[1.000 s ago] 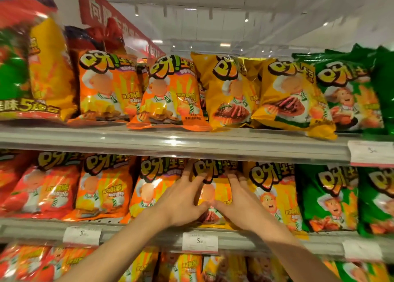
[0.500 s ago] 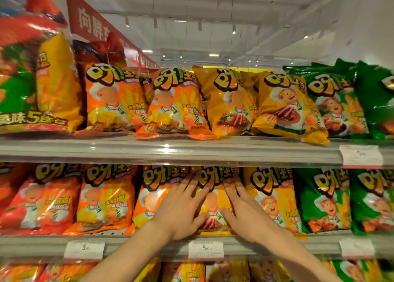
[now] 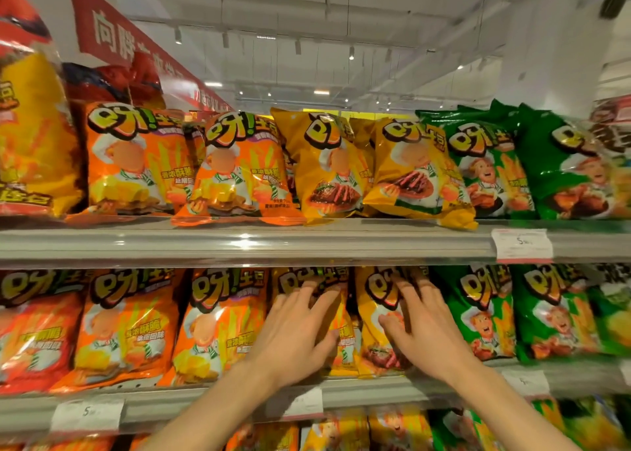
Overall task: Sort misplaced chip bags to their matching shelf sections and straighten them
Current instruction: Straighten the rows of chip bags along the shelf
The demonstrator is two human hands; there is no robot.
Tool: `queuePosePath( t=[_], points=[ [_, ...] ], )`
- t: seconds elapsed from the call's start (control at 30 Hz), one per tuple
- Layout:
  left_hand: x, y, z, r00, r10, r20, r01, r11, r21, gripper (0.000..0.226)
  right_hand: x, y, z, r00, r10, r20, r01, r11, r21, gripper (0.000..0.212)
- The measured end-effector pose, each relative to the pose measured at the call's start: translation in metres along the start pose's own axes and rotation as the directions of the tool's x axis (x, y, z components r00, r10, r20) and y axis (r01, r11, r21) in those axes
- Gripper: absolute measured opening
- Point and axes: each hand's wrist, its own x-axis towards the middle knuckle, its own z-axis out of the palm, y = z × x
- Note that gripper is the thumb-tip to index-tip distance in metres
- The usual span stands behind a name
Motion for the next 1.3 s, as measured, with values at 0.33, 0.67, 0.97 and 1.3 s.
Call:
queuePosePath(
  t=[0.33, 0.67, 0.97, 1.3],
  points=[
    [0.054, 0.056, 0.009, 0.995, -0.071, 0.07, 0.065, 0.995, 0.081, 0.067, 0.022, 0.054, -0.02, 0.986, 0.062, 0.154, -0.091, 0.977, 0.194, 0.105],
    [0.068, 0.061, 0.013, 0.976, -0.108, 0.188, 0.098, 0.993, 0.061, 0.088, 0.033, 0.069, -0.015, 0.96, -0.076, 0.268, -0.042, 0.913, 0.406, 0.102],
    [0.064, 0.063, 0.012, 0.972, -0.135, 0.192, 0.122, 0.989, 0.078, 0.099, 0.026, 0.072, -0.016, 0.968, -0.059, 0.243, -0.037, 0.928, 0.371, 0.093],
    [0.027, 0.025, 0.048, 0.955, -0.236, -0.181, 0.262, 0.955, 0.136, 0.064, 0.013, 0.006, 0.016, 0.989, -0.14, -0.056, 0.133, 0.984, -0.119, 0.063]
  ],
)
